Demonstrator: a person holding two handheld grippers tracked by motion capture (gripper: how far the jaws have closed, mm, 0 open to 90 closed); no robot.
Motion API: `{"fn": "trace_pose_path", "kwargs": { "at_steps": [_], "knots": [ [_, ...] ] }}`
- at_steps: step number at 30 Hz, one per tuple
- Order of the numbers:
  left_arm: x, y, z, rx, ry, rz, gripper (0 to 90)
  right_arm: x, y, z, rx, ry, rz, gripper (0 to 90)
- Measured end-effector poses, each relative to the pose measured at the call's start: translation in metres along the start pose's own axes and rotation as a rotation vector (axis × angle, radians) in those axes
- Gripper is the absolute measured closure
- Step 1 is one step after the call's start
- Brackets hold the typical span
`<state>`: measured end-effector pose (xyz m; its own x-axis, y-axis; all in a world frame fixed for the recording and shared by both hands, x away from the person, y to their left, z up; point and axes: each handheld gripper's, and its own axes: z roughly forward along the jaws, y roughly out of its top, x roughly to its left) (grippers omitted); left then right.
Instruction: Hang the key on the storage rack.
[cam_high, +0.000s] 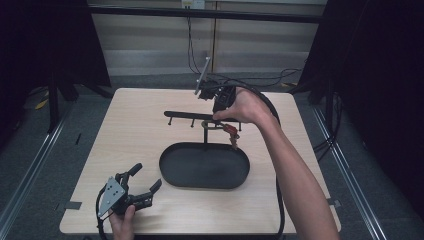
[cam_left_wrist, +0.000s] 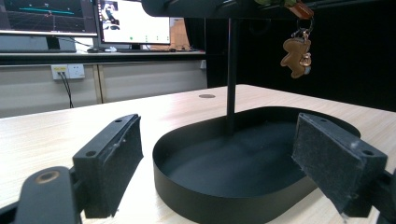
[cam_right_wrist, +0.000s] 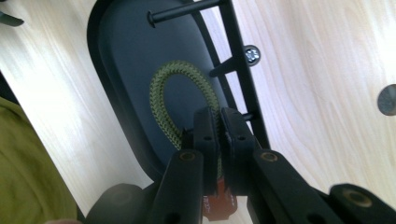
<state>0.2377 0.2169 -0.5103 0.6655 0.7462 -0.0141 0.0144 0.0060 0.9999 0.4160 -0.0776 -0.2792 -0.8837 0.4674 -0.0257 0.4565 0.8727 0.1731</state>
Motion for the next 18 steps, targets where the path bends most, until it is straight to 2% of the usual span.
{"fn": "trace_pose_path", "kwargs": {
  "at_steps": [8, 10, 18],
  "knots": [
    [-0.0003, -0.0001, 0.0003, -0.002, -0.004, -0.005, 15.7, 0.0010, -0.0016, 0.0019, -0.022, 0.015, 0.010, 83.4],
    [0.0004, 0.0001, -0.0003, 0.004, 0.000, 0.006, 15.6, 0.0013, -0.0018, 0.0020, -0.023, 0.010, -0.004, 82.9],
    [0.0001, 0.0000, -0.0001, 0.001, 0.000, 0.002, 15.6, -0.0004, -0.0020, 0.0015, -0.022, 0.000, 0.010, 79.2]
  ]
}}
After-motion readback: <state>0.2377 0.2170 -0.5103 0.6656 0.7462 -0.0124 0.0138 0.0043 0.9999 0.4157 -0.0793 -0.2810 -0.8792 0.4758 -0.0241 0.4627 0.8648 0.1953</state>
